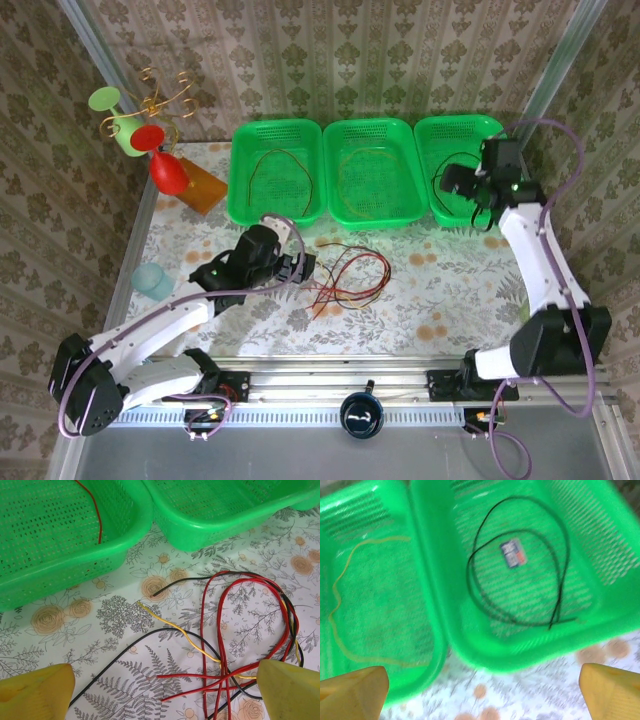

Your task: Untangle the cables

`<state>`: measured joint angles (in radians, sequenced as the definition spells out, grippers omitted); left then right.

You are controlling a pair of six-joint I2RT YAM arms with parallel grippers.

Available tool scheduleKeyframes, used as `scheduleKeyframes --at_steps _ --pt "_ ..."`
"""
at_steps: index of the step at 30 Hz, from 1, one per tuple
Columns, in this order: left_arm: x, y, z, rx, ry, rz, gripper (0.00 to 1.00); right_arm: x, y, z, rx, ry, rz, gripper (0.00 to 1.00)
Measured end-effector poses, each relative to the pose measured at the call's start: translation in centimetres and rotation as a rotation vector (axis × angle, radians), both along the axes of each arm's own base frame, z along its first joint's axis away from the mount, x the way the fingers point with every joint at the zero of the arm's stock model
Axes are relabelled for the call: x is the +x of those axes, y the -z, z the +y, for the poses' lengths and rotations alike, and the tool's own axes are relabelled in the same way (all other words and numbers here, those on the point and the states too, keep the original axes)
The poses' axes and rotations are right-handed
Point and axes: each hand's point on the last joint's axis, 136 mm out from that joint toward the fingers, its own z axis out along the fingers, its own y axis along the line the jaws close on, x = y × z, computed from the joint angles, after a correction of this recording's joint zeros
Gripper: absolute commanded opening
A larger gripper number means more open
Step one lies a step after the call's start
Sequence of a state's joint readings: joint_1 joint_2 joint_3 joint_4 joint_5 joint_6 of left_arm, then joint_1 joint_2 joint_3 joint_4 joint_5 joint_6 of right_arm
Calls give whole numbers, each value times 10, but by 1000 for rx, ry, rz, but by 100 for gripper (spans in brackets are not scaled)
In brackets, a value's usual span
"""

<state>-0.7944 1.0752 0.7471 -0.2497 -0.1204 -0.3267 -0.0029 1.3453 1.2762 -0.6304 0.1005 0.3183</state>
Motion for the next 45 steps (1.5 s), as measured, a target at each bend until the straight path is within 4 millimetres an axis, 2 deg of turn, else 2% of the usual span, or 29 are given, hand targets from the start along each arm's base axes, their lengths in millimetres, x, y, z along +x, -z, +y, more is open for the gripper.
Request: scheduleKeyframes --at_steps 1,4,8,10,14,20,28,31,37,41,45 --pt "-1 2 -1 2 1 5 95 -9 5 9 3 -23 14 96" --pt "-2 7 -3 3 4 16 95 -16 12 27 22 -40 -10 92" --pt "-4 15 -5 10 7 36 95 -58 66 81 86 -137 108 86" --pt "-5 17 -5 10 7 45 95 -72 89 100 108 -173 167 84" --pt "-7 22 -4 8 -3 59 95 -98 117 136 137 -253 230 79" --pt "-10 26 3 -6 -32 84 95 -118 135 186 166 -418 208 73" --pt "-2 32 30 -62 -169 176 94 -115 136 254 149 -708 102 62" --pt "-1 32 39 -102 -213 196 94 -116 146 277 125 -843 95 60" --pt "-4 33 48 -154 -259 226 93 -124 172 306 12 -1073 133 54" --pt "-9 41 59 -174 -302 257 91 -131 173 322 -70 -1227 99 48" --pt "-11 44 70 -192 -348 279 90 -138 174 329 -150 -1366 51 47"
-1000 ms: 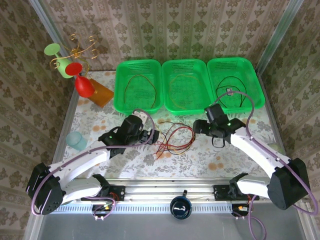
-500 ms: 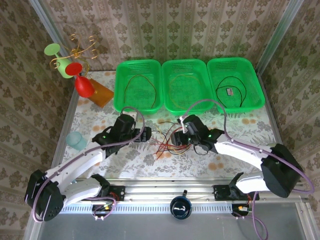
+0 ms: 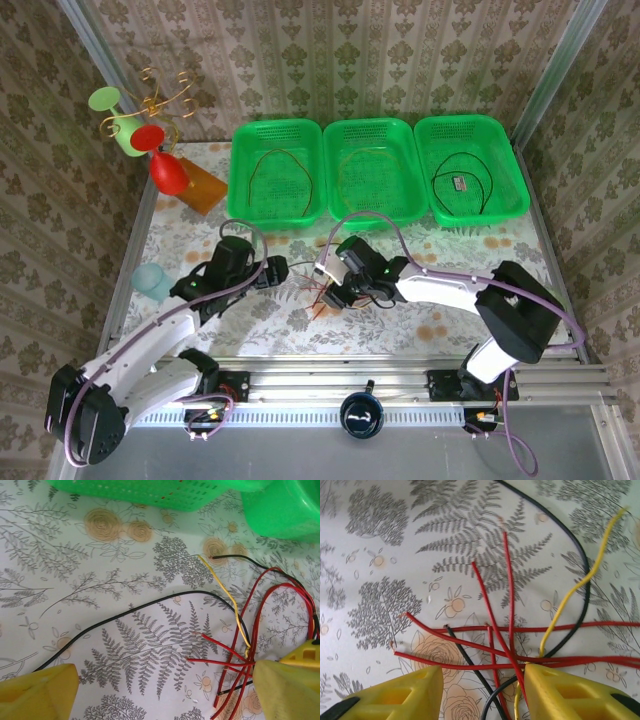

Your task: Untangle the cables

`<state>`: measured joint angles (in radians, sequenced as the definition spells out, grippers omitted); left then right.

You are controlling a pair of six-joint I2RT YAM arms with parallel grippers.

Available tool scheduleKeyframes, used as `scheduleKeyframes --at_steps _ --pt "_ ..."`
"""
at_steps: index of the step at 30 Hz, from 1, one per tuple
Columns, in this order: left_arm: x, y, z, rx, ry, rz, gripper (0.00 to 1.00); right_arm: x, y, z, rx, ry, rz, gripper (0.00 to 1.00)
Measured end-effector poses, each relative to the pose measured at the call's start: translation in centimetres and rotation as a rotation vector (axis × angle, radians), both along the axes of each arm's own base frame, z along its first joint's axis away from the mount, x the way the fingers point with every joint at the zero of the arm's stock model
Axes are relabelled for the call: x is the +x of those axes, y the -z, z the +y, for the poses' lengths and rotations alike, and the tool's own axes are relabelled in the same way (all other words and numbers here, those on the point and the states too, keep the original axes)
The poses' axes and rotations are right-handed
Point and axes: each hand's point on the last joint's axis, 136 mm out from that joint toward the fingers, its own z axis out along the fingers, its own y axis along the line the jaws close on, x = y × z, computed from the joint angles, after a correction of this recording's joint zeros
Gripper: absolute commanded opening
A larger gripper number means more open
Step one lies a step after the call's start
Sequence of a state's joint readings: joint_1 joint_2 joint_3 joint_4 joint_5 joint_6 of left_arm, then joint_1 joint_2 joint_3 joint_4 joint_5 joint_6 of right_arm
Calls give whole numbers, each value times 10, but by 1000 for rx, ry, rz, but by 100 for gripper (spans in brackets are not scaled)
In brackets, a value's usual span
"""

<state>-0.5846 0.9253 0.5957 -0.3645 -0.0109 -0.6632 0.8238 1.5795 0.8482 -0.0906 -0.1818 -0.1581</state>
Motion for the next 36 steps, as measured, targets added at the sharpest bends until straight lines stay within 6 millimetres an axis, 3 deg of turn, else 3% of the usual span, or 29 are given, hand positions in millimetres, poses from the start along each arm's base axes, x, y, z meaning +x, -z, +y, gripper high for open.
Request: scheduleKeyframes --at_steps 6,11,16,22,27,31,34,36 --pt "-2 0 14 -47 -66 7 87 2 -1 16 10 -120 -46 40" --pt "-10 7 20 -62 -81 27 87 21 0 44 38 -141 -43 37" --pt "-14 5 24 -71 -88 28 87 32 11 56 41 -127 -29 34" --pt "-17 5 24 -76 -83 34 87 39 25 62 25 -110 -8 19" --pt "-17 5 23 -78 -80 35 86 41 25 61 18 -99 -14 8" --pt "-17 5 23 -80 -80 36 86 43 24 62 19 -97 -20 9" --pt "-16 5 24 -80 -82 36 86 43 26 62 16 -98 -17 0" --pt "-16 5 24 -80 -83 36 86 43 29 62 11 -100 -14 0"
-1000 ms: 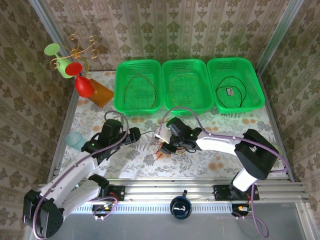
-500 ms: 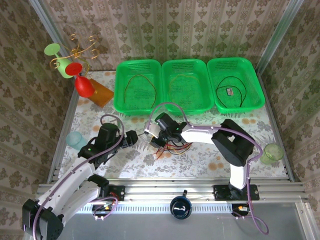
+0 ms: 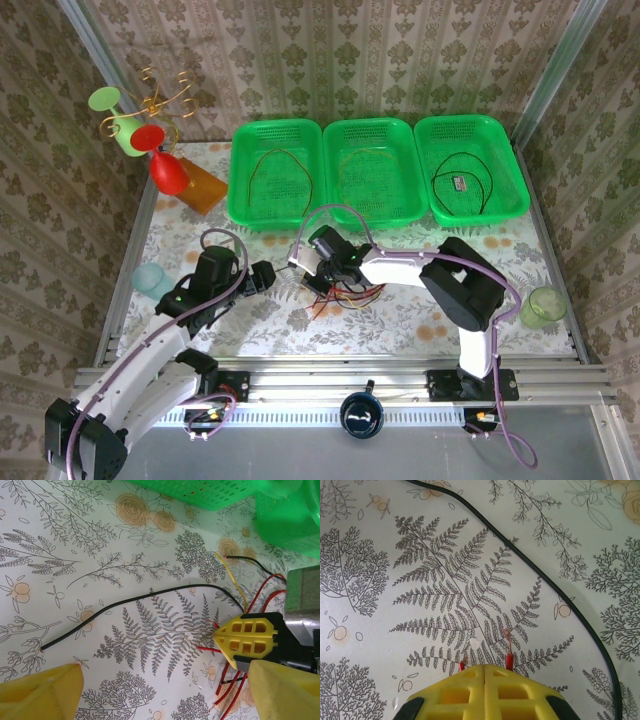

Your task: Untangle the cables

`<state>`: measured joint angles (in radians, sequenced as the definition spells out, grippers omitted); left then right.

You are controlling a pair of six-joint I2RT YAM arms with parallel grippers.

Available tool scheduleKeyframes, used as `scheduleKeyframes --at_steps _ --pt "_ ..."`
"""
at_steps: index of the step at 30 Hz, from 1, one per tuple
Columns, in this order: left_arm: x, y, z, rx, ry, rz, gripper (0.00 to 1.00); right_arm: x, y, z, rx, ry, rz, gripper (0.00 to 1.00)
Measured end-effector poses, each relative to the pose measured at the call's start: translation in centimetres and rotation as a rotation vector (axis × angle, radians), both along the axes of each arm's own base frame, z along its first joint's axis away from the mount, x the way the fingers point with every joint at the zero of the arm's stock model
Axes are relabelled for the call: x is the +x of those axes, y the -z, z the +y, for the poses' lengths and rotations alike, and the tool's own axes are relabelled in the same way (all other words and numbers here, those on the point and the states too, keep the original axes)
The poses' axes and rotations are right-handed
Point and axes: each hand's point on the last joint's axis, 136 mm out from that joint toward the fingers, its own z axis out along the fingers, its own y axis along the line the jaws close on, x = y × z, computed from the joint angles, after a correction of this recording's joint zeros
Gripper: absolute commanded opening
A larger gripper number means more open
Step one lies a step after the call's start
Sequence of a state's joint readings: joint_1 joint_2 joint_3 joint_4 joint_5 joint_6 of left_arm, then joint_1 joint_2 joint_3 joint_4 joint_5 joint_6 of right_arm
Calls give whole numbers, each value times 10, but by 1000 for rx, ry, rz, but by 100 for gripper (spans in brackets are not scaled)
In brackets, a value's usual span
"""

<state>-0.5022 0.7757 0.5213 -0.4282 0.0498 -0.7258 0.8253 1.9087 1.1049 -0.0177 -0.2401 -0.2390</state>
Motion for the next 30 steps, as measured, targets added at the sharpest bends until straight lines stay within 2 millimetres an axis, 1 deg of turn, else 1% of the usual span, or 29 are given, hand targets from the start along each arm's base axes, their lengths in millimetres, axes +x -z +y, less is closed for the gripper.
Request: scheduleKeyframes --at_steps 4,9,12,14,15,17,20,21,23,30 --pt "-1 1 0 2 0 5 86 0 2 0 -3 0 2 0" --pt "-1 1 1 5 1 7 86 3 -4 3 46 6 -3 0" --pt "-1 1 0 6 2 5 86 2 -9 -5 81 24 15 0" --pt "-1 0 0 5 3 4 86 3 -17 -9 101 36 20 0" --pt "-1 0 0 5 3 4 86 4 -21 -10 110 38 17 3" --pt "-1 1 0 6 3 6 86 7 -29 -11 126 49 10 20" --pt "-1 4 0 10 5 17 86 7 -30 -11 130 54 12 41" --pt "-1 4 0 11 6 20 86 7 -29 -12 126 54 16 45" --pt "-1 5 -1 11 8 24 86 6 -28 -12 120 54 21 49" --pt "-1 4 -1 9 8 22 86 10 -9 -8 78 56 62 49"
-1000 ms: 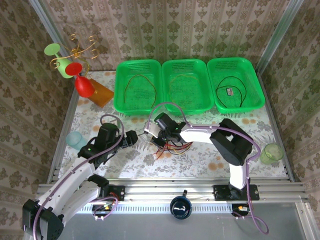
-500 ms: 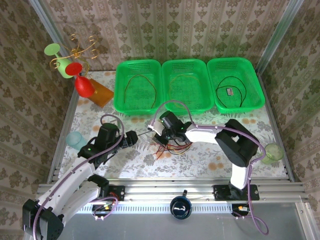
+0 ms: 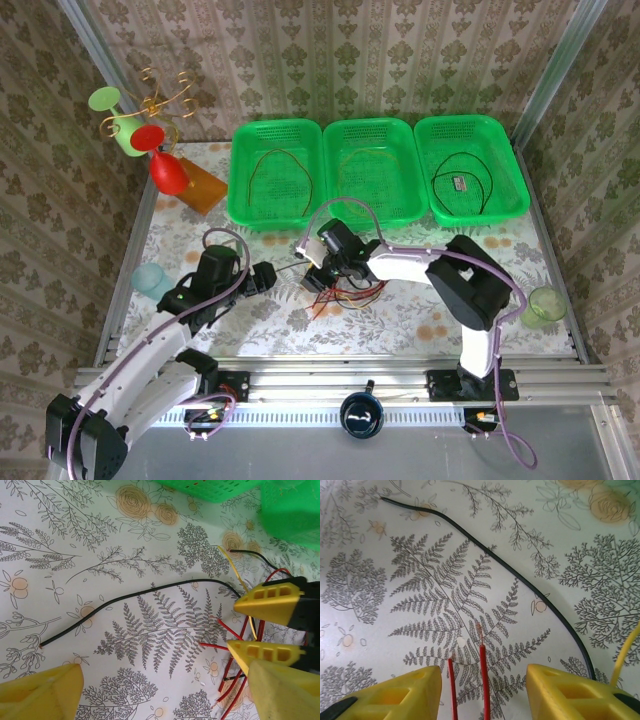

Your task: Untangle the cables

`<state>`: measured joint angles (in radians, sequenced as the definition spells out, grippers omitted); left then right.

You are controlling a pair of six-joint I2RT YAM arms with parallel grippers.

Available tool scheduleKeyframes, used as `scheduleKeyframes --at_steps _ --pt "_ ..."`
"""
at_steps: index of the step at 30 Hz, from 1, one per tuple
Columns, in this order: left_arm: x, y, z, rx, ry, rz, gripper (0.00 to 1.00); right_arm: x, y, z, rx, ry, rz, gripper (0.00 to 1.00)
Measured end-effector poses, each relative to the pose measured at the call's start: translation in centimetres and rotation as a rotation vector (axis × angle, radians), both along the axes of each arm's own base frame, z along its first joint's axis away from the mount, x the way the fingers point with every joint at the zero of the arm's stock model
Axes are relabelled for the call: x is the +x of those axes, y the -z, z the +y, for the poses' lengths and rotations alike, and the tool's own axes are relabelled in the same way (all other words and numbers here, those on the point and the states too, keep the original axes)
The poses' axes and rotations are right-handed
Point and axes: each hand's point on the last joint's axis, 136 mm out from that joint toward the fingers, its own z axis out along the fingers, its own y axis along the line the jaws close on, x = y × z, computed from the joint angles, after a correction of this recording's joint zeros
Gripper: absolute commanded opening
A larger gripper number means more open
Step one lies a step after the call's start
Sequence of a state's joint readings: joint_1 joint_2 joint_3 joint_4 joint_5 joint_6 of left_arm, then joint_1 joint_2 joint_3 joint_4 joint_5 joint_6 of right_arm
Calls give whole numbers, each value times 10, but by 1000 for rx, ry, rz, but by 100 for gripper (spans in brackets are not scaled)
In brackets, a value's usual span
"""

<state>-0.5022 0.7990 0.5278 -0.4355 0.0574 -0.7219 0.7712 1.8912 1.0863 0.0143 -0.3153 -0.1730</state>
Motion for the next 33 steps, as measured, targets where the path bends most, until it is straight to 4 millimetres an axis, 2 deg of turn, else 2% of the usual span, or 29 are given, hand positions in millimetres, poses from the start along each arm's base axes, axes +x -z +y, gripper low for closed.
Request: scheduleKeyframes --at_steps 3,10,11,15,18,20,22,28,33 --pt "0 0 0 0 0 -1 86 2 9 2 -17 -1 17 42" --pt "0 -1 0 0 1 -2 86 5 17 2 -41 4 16 3" --pt "0 -1 0 1 2 -3 86 5 17 2 -44 3 14 0" --pt "1 -2 0 2 5 -7 86 5 16 1 -45 4 10 0" --pt "2 -4 -2 7 12 -7 86 0 8 -5 -38 9 -4 0" --pt "3 -6 -2 9 19 -11 86 -4 -6 -11 -17 15 -26 0" --pt "5 -10 -3 11 27 -23 86 -7 -28 -16 25 24 -67 0" --pt "6 -13 -4 17 39 -37 86 -1 -113 -33 201 85 -230 0" --pt "7 -13 -6 20 49 -39 86 5 -170 -59 313 157 -334 0"
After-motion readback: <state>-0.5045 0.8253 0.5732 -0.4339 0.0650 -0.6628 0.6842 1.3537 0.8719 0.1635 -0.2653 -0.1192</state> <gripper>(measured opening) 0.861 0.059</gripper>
